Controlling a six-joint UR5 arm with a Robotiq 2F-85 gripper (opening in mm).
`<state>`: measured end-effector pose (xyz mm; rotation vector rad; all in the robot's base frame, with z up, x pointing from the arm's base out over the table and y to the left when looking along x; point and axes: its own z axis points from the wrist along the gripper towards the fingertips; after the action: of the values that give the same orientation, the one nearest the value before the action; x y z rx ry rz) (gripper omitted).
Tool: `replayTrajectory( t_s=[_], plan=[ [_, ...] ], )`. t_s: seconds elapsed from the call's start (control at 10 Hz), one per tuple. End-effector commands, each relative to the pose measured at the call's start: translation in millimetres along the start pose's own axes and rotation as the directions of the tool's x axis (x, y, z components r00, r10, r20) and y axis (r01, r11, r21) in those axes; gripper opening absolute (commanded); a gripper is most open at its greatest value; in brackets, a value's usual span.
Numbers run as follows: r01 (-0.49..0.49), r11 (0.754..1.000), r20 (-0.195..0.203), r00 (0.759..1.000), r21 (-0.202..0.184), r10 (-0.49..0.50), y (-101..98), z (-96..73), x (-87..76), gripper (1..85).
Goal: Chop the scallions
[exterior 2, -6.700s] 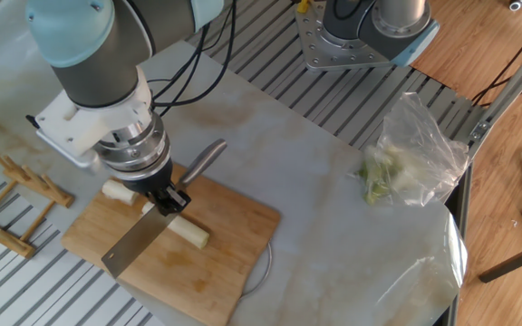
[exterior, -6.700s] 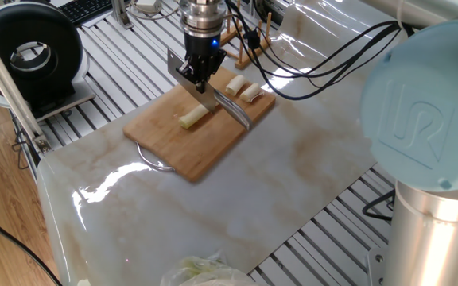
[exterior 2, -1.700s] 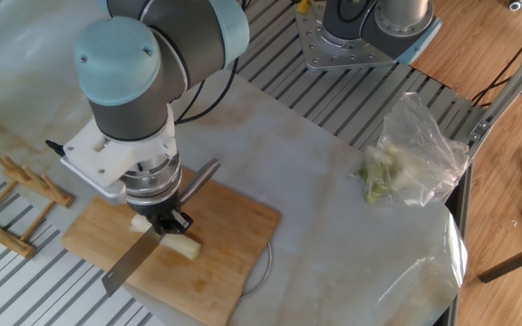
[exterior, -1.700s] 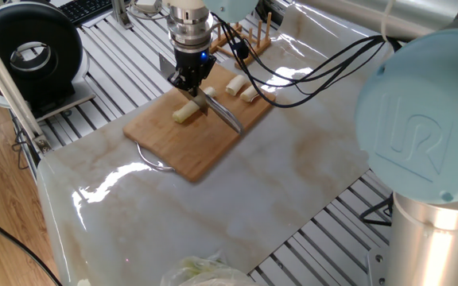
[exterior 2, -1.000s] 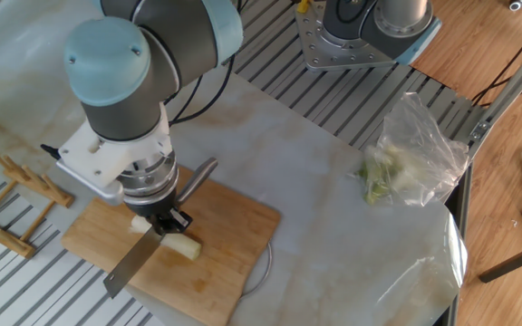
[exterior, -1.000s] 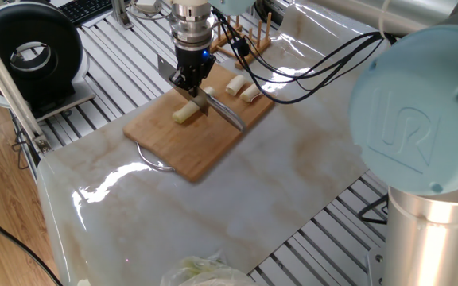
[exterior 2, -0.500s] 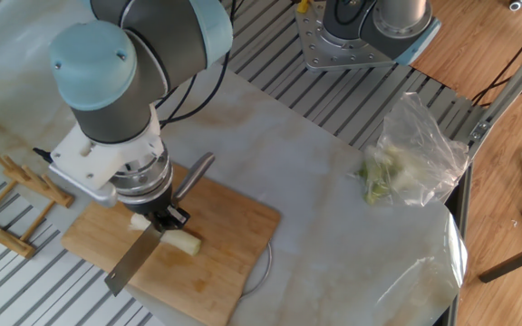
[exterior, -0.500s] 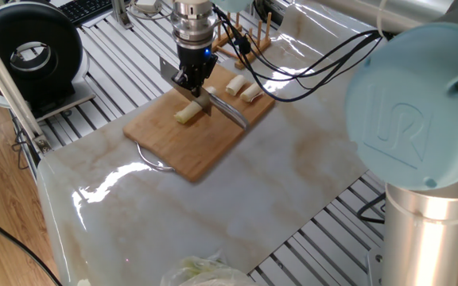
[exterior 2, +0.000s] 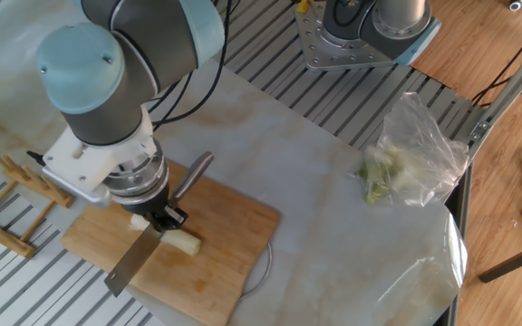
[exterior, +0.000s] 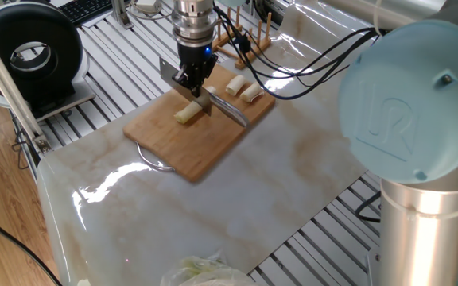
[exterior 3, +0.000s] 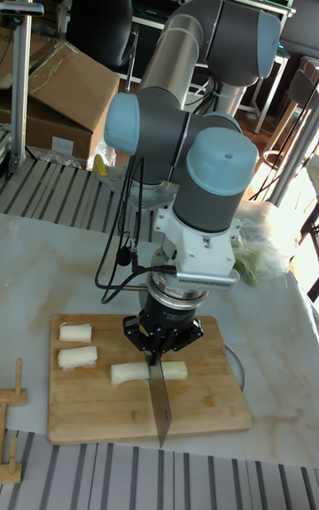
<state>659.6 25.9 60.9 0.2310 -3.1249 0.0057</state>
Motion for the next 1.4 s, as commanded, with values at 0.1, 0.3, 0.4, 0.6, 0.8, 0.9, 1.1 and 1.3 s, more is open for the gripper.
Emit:
replayTrajectory(
  t_s=[0.1, 0.3, 0.4, 0.6, 0.8, 0.9, 1.1, 1.3],
  plan=[
    [-0.02, 1.0, -0.026, 0.999, -0.015, 0.019, 4.6, -3.3, 3.5, 1.3],
    [-0.02, 0.999, -0.035, 0.999, -0.03, 0.019, 7.2, -2.8, 5.7, 1.3],
    [-0.021, 0.999, -0.05, 0.999, -0.039, 0.019, 8.3, -3.2, 9.6, 1.3],
    [-0.039, 0.998, -0.081, 0.996, -0.054, 0.034, 13.4, -1.7, 17.5, 1.3],
    [-0.038, 0.998, -0.058, 0.998, -0.044, 0.036, 8.0, 9.4, 13.7, 1.3],
    [-0.038, 0.998, -0.058, 0.998, -0.044, 0.036, 6.4, 9.6, 14.1, 1.3],
    [-0.041, 0.998, -0.067, 0.997, -0.046, 0.038, 5.3, 6.0, 15.6, 1.3],
    [-0.038, 0.998, -0.068, 0.997, -0.053, 0.035, 3.2, 2.9, 14.2, 1.3]
  ],
)
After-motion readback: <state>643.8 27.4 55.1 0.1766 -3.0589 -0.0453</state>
